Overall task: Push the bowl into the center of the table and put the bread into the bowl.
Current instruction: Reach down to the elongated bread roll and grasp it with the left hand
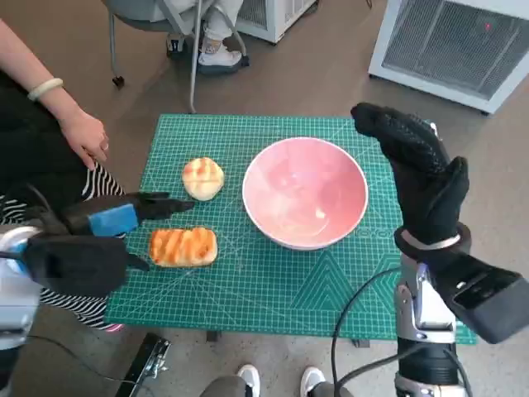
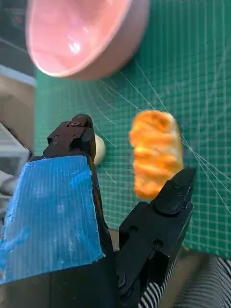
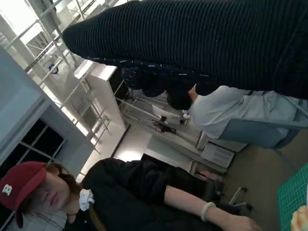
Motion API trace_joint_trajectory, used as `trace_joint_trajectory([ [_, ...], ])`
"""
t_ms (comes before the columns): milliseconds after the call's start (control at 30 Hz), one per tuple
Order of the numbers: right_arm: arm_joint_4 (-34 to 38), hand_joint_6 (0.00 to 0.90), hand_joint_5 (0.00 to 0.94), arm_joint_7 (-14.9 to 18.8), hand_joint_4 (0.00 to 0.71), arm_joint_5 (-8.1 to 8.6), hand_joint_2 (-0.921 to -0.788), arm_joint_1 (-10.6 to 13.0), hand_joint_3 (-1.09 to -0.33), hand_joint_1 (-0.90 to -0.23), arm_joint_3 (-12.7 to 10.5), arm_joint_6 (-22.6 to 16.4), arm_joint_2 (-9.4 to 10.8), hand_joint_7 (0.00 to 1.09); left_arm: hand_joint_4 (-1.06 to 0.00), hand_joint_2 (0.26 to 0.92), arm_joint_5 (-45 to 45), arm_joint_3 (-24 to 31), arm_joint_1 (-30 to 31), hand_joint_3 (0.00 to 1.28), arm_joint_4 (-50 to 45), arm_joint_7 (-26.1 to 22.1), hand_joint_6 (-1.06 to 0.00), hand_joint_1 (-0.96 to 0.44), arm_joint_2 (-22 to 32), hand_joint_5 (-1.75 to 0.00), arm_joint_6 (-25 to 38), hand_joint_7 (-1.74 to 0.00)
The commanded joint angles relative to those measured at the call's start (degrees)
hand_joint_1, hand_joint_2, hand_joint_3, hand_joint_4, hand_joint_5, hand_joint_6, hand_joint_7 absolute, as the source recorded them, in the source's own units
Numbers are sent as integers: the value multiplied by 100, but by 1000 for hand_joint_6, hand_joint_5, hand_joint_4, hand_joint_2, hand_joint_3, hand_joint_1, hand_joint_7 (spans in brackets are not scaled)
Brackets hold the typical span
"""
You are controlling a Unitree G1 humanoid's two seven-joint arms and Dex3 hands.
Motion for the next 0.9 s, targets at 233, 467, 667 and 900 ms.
trace_joint_trajectory([
  [233, 52, 129, 0, -8, 155, -56, -921, 158, -654, -685, 41, 30, -31, 342, -261, 773, 637, -501, 49, 3, 146, 365, -341, -190, -332, -22, 146, -21],
  [467, 39, 93, 0, -31, 153, -88, -921, 177, -666, -685, 45, 34, -51, 402, -303, 774, 1025, -743, 44, 3, 371, 652, -357, -204, -548, -24, 125, -19],
  [667, 19, 86, 0, -48, 154, -109, -921, 197, -669, -686, 42, 30, -69, 414, -334, 776, 1420, -991, -30, 3, 672, 970, -373, -218, -767, -26, 128, -20],
  [900, 29, 81, 0, -87, 153, -147, -921, 195, -675, -686, 55, 25, -78, 423, -433, 783, 1767, -1162, -89, 5, 1021, 1397, -455, -148, -990, -53, 82, -49],
])
